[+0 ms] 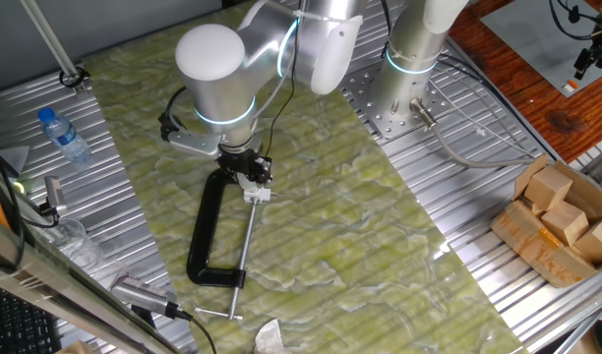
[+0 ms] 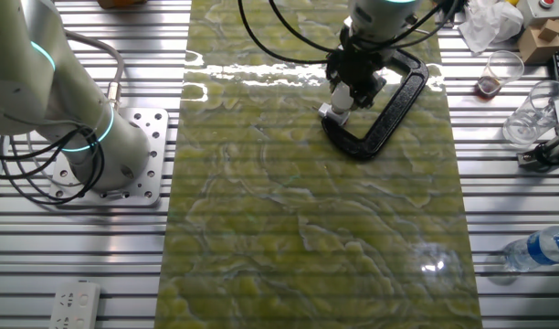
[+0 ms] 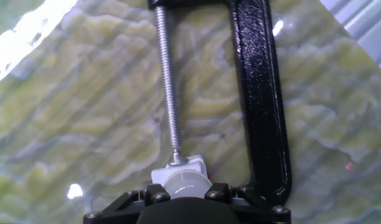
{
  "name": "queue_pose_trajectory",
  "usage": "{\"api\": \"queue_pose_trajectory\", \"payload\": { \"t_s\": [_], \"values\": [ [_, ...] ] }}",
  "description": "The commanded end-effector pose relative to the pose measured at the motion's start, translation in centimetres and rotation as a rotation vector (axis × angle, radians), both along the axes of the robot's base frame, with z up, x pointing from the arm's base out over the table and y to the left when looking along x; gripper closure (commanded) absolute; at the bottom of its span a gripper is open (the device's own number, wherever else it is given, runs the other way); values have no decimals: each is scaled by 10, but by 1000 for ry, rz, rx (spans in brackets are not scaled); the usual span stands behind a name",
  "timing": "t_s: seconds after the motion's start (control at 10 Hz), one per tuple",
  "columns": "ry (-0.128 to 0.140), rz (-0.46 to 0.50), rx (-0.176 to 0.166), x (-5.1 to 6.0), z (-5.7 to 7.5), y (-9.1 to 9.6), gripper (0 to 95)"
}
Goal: Install the light bulb by rotating it
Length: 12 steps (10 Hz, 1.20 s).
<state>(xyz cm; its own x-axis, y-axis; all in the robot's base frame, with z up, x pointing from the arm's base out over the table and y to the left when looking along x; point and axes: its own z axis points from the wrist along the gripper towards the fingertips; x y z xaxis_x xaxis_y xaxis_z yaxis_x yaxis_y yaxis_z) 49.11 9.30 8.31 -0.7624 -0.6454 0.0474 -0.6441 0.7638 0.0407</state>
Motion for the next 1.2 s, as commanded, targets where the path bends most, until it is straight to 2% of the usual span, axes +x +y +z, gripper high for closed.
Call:
{"api": "queue_pose_trajectory", "payload": {
  "t_s": [0.1, 0.3, 0.7, 1.2],
  "values": [
    [-15, -86, -3, 0, 0, 1, 950],
    [-18, -116, -2, 0, 0, 1, 950],
    [-39, -247, -10, 0, 0, 1, 950],
    [-30, -412, -26, 0, -1, 0, 950]
  ]
}}
